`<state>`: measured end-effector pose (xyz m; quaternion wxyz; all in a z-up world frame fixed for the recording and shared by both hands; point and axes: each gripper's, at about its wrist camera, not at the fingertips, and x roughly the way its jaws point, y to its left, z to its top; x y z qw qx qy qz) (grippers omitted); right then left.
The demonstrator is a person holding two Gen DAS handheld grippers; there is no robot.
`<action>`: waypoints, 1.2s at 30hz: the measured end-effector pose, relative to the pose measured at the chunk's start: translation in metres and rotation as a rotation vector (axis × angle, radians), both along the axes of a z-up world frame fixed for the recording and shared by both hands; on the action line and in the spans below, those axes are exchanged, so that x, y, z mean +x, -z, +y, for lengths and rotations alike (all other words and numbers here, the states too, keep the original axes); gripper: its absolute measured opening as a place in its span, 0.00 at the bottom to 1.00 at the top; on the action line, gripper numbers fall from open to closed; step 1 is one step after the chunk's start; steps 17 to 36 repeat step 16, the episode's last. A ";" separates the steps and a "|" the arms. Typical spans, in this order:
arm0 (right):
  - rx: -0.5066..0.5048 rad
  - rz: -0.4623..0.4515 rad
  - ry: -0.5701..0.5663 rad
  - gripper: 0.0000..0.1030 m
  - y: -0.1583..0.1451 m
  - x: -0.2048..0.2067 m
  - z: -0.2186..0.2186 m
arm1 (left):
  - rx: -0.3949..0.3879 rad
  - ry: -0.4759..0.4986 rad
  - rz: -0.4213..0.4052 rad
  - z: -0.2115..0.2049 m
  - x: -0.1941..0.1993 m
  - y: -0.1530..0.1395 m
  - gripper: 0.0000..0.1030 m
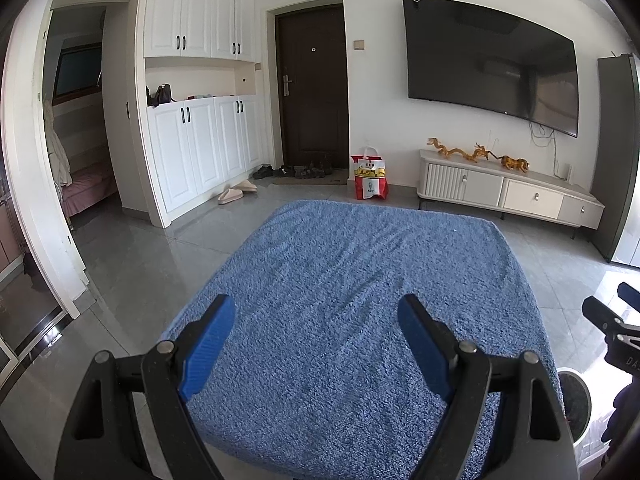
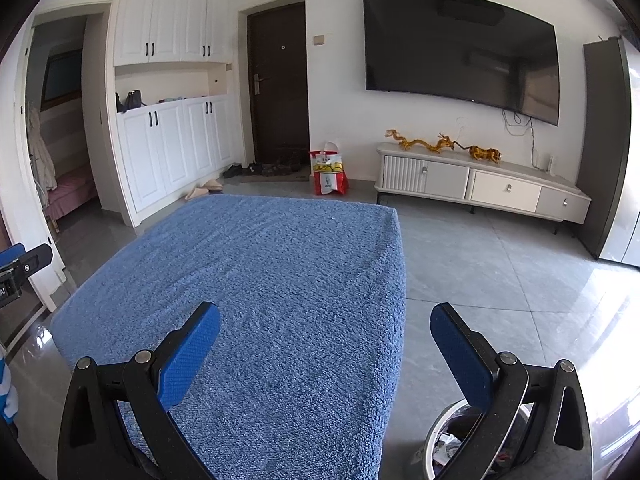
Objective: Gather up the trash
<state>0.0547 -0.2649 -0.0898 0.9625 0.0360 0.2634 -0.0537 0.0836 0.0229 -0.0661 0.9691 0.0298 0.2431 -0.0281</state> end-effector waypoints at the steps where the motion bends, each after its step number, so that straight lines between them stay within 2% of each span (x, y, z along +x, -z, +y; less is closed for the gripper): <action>1: 0.000 0.000 0.000 1.00 0.000 0.000 -0.001 | 0.001 0.001 0.000 -0.001 0.000 0.000 0.81; 36: -0.012 -0.016 0.012 1.00 -0.003 -0.005 -0.001 | -0.014 0.017 0.004 -0.001 0.000 0.001 0.81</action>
